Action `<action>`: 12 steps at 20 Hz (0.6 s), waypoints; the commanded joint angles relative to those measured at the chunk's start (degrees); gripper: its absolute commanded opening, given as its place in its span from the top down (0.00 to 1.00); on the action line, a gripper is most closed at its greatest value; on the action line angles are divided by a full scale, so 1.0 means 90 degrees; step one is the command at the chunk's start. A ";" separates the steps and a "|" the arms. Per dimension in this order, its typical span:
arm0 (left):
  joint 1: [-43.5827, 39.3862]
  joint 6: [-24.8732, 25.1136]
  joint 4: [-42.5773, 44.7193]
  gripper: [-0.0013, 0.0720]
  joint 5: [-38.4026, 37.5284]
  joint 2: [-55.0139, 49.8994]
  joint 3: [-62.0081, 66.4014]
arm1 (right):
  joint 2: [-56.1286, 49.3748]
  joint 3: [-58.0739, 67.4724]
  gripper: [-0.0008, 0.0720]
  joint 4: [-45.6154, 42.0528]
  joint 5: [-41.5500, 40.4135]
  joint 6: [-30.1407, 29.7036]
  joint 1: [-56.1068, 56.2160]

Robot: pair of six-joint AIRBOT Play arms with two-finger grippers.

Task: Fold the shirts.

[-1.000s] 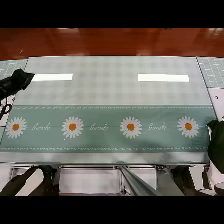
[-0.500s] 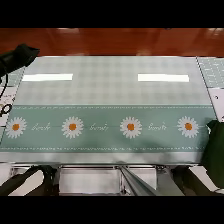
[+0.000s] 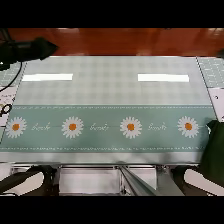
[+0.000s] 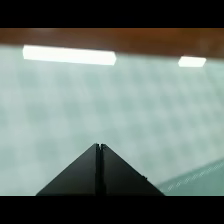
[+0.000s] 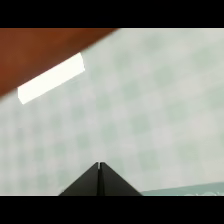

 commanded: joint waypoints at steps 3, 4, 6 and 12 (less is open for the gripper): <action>-0.1013 -0.2171 0.3602 0.95 -0.0585 -0.0527 -0.0306 | -0.1209 -0.0321 0.95 -0.4296 -0.0362 0.0644 0.3194; -0.1010 -0.2385 0.3599 0.95 -0.0629 -0.0534 -0.0539 | -0.1302 -0.0588 0.95 -0.4257 -0.0338 0.0685 0.3259; -0.1005 -0.2382 0.3597 0.95 -0.0631 -0.0539 -0.0692 | -0.1307 -0.1166 0.95 -0.4199 -0.0551 0.0855 0.3254; -0.1001 -0.2380 0.3599 0.95 -0.0877 -0.0610 -0.0697 | -0.1304 -0.1399 0.95 -0.4216 -0.0852 0.0865 0.3257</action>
